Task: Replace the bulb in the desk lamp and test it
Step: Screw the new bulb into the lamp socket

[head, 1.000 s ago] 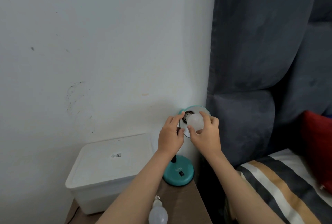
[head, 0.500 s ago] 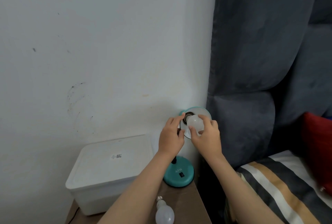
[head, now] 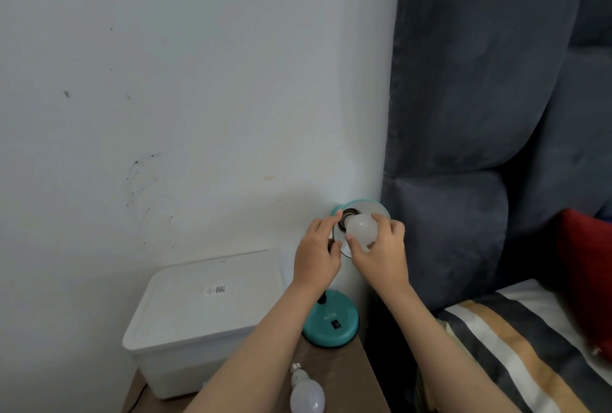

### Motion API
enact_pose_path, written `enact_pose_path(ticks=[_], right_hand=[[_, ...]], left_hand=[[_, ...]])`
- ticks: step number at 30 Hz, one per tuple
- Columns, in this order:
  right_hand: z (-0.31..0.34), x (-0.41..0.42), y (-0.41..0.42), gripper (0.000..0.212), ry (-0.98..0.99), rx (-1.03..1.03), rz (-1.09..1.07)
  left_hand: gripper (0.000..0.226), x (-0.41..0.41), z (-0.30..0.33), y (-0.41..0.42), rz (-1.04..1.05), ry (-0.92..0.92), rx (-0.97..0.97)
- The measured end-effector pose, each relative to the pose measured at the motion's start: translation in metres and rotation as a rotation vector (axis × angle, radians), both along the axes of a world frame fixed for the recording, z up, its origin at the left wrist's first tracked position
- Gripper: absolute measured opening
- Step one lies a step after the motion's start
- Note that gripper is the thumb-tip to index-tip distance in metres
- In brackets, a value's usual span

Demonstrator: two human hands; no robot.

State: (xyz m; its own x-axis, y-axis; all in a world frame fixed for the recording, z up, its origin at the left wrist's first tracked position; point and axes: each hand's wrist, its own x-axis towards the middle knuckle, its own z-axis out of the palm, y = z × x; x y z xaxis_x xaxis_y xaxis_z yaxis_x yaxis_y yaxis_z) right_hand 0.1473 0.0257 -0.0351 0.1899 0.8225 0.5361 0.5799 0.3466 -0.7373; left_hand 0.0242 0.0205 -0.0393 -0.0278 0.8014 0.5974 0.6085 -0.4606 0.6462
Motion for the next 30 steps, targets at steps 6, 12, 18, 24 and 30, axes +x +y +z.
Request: enact_pose_path(ticks=[6, 12, 18, 24, 30], right_hand=[[0.0002, 0.0032, -0.0005, 0.051, -0.005, -0.005, -0.009], [-0.0002, 0.0037, -0.0026, 0.059, -0.054, 0.04, 0.025], [0.0004, 0.0047, 0.0039, 0.057, -0.001, -0.07, -0.065], [-0.0006, 0.0054, -0.0002, 0.049, -0.029, 0.013, -0.02], [0.0005, 0.0029, -0.0032, 0.054, -0.009, 0.035, 0.009]], left_hand=[[0.053, 0.0012, 0.0006, 0.0006, 0.005, -0.002, -0.002], [0.053, 0.0007, -0.0015, 0.0006, 0.002, -0.003, -0.004], [0.054, 0.001, -0.0021, 0.0005, 0.005, 0.005, -0.003], [0.053, 0.0006, -0.0023, 0.0006, 0.001, -0.009, -0.005], [0.054, 0.0007, -0.0028, 0.0002, 0.004, -0.006, -0.002]])
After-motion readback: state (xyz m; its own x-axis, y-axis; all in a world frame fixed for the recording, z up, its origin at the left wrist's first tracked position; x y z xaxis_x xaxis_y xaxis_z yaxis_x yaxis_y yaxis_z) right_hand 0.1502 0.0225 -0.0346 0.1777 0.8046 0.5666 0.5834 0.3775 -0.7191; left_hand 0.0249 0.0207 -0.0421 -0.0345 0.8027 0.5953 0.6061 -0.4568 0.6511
